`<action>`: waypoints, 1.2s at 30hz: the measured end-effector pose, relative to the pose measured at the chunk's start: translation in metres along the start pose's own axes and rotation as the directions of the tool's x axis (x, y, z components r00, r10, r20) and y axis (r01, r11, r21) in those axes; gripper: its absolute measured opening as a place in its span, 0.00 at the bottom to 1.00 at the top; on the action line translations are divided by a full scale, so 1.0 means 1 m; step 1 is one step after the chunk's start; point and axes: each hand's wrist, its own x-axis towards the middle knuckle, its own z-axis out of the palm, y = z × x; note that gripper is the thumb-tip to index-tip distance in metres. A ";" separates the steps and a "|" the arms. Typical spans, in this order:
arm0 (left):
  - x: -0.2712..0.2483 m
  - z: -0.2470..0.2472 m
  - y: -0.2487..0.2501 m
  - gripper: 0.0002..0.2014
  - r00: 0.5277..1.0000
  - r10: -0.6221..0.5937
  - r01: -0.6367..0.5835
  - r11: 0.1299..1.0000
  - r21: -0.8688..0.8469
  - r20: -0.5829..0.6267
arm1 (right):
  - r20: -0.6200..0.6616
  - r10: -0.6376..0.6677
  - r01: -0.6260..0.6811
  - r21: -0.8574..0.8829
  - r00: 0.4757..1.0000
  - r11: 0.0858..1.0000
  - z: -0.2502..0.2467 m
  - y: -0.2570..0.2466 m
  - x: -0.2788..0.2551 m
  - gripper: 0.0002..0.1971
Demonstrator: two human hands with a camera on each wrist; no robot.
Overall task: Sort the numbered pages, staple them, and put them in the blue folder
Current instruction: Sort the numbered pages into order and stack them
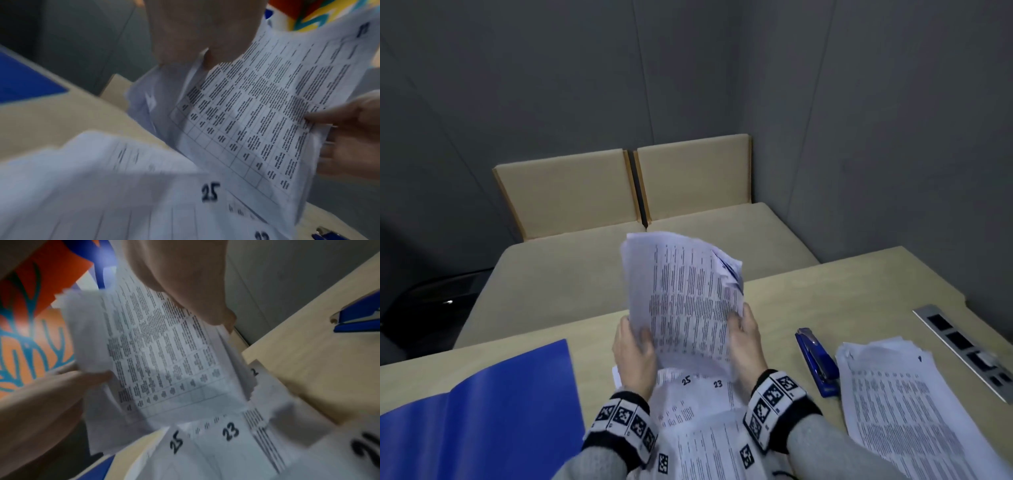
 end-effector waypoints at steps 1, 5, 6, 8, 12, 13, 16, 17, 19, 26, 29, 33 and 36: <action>0.003 -0.002 0.009 0.02 0.998 0.065 -0.064 0.996 0.063 -0.003 | 0.013 -0.015 0.014 0.014 1.000 1.000 -0.005 -0.005 0.000 0.24; 0.007 -0.015 0.043 0.03 0.938 0.346 -0.336 0.914 0.227 -0.008 | -0.085 -0.115 0.119 0.045 0.990 0.992 -0.062 -0.007 -0.003 0.16; 0.006 -0.018 0.049 0.03 0.931 0.364 -0.351 0.907 0.233 -0.016 | -0.188 -0.151 0.149 -0.025 0.970 0.989 -0.088 -0.002 -0.004 0.17; 0.001 -0.017 0.056 0.02 0.938 0.346 -0.338 0.923 0.186 -0.014 | -0.436 -0.173 0.064 -0.254 0.883 0.965 -0.150 0.020 -0.006 0.21; -0.036 -0.005 0.059 0.06 0.972 0.193 -0.206 0.975 0.086 0.134 | -0.708 0.116 -0.597 -0.483 0.697 0.640 -0.274 0.095 -0.032 0.38; -0.048 -0.001 0.059 0.07 0.973 0.136 -0.151 0.987 0.064 0.188 | -0.734 0.179 -0.682 -0.474 0.655 0.556 -0.291 0.100 -0.046 0.43; -0.080 0.011 0.056 0.06 0.958 -0.012 0.014 1.000 -0.006 0.286 | -0.699 0.362 -0.769 -0.436 0.616 0.467 -0.318 0.108 -0.069 0.58; -0.087 0.014 0.053 0.07 0.948 -0.067 0.084 0.996 -0.042 0.310 | -0.679 0.400 -0.777 -0.437 0.615 0.454 -0.320 0.105 -0.074 0.61; -0.098 0.018 0.048 0.12 0.921 -0.151 0.199 0.975 -0.101 0.360 | -0.657 0.450 -0.793 -0.445 0.605 0.417 -0.329 0.113 -0.070 0.68; -0.120 0.010 0.036 0.13 0.924 -0.215 0.251 0.965 -0.077 0.315 | -0.646 0.442 -0.781 -0.476 0.623 0.406 -0.331 0.105 -0.074 0.54; -0.116 0.002 0.041 0.11 0.955 -0.213 0.235 0.968 -0.088 0.206 | -0.582 0.442 -0.718 -0.419 0.683 0.556 -0.339 0.111 -0.072 0.43; -0.108 0.000 0.051 0.10 0.964 -0.205 0.226 0.967 -0.115 0.171 | -0.422 0.502 -0.628 -0.246 0.755 0.738 -0.350 0.109 -0.069 0.42; -0.110 0.006 0.059 0.10 0.970 -0.194 0.220 0.957 -0.191 0.146 | -0.312 0.527 -0.571 -0.064 0.790 0.818 -0.367 0.093 -0.071 0.41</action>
